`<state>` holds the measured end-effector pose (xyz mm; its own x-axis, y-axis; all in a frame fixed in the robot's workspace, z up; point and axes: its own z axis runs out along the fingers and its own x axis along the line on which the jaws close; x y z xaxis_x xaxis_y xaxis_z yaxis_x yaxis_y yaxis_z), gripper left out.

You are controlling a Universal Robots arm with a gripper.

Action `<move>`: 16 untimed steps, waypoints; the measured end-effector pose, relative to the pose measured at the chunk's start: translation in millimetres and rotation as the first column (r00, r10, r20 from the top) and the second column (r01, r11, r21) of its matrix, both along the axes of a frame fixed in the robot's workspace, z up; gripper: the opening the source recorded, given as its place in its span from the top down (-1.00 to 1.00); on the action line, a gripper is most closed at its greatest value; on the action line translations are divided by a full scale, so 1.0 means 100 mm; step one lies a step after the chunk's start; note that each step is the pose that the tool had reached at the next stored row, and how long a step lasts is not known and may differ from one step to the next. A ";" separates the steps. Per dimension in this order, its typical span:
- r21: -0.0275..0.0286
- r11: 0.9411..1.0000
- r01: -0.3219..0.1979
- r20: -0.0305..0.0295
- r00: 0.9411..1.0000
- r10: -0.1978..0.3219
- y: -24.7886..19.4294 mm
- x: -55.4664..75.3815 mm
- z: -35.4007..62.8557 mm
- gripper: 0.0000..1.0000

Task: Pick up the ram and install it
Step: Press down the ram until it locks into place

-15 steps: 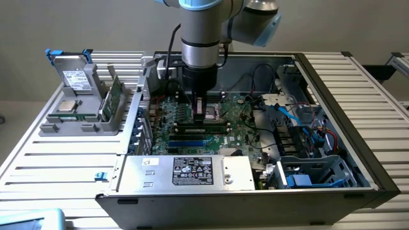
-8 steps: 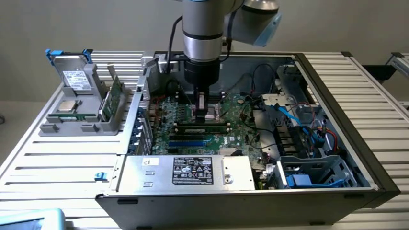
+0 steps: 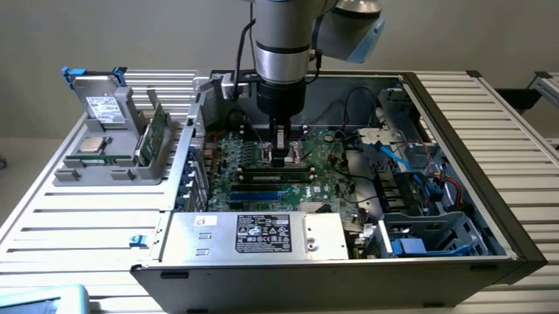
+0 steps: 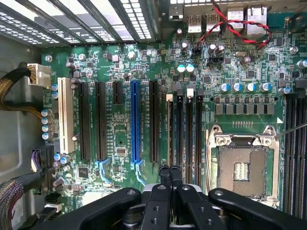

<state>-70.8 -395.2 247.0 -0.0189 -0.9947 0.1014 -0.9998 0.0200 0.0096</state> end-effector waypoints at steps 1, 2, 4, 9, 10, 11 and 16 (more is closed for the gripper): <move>0.000 1.000 0.000 0.000 1.000 0.000 0.000 0.00 0.000 0.79; 0.000 1.000 0.000 0.000 1.000 0.000 0.000 0.00 0.000 0.79; 0.000 1.000 0.000 0.000 1.000 0.000 0.000 0.00 0.000 0.79; 0.000 0.999 0.038 0.000 0.999 -0.038 0.000 0.00 0.001 0.79; 0.000 0.999 0.054 0.000 0.999 -0.054 0.000 0.00 0.000 0.79; 0.000 0.998 0.071 0.000 0.998 -0.071 0.000 0.00 0.000 0.79; 0.000 0.989 0.149 0.000 0.989 -0.149 0.000 0.00 -0.002 0.79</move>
<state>-70.7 -395.2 246.8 -0.1672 -0.9807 0.1015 -0.9856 0.1690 0.0096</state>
